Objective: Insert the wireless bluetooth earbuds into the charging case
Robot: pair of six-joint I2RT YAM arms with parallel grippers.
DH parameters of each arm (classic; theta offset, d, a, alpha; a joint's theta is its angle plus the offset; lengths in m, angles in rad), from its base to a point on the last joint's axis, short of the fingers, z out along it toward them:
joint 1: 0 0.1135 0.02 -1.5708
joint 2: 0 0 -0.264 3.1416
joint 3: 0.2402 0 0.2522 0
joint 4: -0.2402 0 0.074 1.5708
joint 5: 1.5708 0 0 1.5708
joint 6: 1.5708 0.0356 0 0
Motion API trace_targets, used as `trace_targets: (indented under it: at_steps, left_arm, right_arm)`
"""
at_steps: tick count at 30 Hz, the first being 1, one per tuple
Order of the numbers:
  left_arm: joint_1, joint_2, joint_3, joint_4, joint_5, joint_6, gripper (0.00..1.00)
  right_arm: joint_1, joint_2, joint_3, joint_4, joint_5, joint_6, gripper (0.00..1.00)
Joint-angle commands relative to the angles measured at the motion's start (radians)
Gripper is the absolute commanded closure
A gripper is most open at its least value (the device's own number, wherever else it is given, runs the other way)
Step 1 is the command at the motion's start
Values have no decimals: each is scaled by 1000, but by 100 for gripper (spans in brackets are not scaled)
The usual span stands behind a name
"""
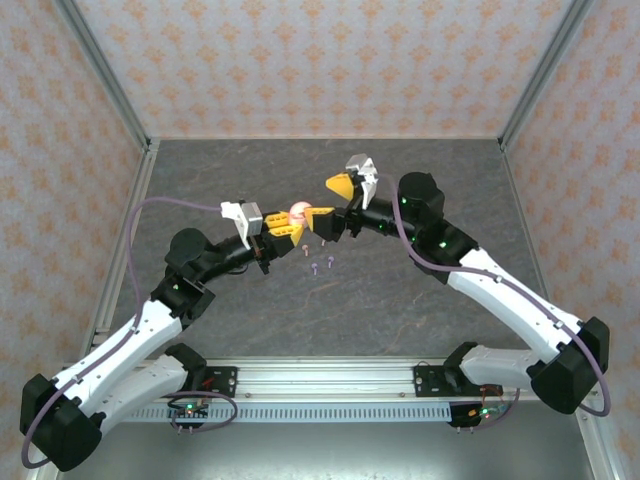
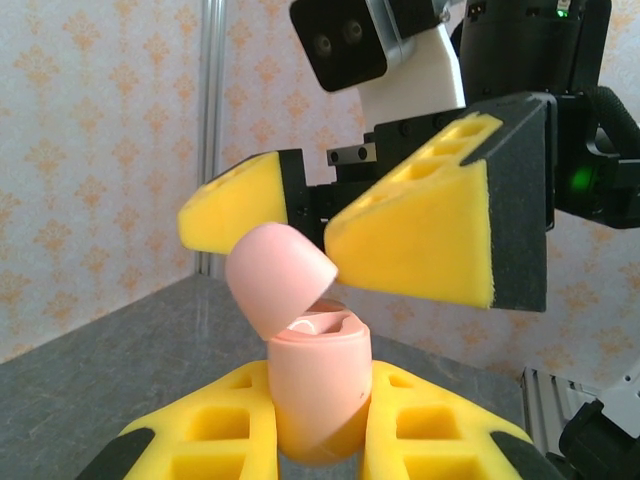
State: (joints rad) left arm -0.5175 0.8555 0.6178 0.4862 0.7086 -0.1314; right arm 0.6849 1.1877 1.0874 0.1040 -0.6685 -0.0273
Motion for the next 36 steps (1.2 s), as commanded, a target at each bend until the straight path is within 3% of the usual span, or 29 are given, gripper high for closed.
trace_targets:
  at_steps: [1,16,26,36]
  left_arm:
    - [-9,-1,16,6,17,26,100]
    - [-12,-5,13,-29,-6,48,100]
    - [-11,-7,13,-38,-29,47,100]
    - [-10,-7,6,-37,-44,50,100]
  right_arm:
    - [2,28,48,-22,15,-22,5]
    - [-15,2,103,-99,7,18,6]
    - [-49,-73,85,-295,280,54,7]
    - [-71,-26,31,-425,509,165,7]
